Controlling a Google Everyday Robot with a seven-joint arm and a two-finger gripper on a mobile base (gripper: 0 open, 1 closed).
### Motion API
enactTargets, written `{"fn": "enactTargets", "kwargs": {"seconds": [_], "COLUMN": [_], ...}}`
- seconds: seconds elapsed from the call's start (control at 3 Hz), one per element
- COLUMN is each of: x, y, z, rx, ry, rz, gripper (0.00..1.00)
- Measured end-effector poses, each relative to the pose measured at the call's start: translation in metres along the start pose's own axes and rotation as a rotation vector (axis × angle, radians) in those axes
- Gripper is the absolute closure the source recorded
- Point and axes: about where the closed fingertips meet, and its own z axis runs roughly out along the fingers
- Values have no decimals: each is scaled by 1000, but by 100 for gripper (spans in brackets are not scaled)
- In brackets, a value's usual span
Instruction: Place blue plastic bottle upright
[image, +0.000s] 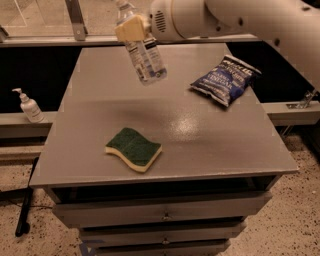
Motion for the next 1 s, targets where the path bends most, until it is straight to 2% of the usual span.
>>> {"fn": "enactTargets", "kwargs": {"seconds": [0.33, 0.67, 1.0], "x": [18, 32, 35], "y": [-11, -25, -35], "z": [-20, -33, -30], "rx": [17, 18, 7], "ry": [-98, -217, -322], "rz": [70, 97, 57], "gripper": [100, 100, 100]}}
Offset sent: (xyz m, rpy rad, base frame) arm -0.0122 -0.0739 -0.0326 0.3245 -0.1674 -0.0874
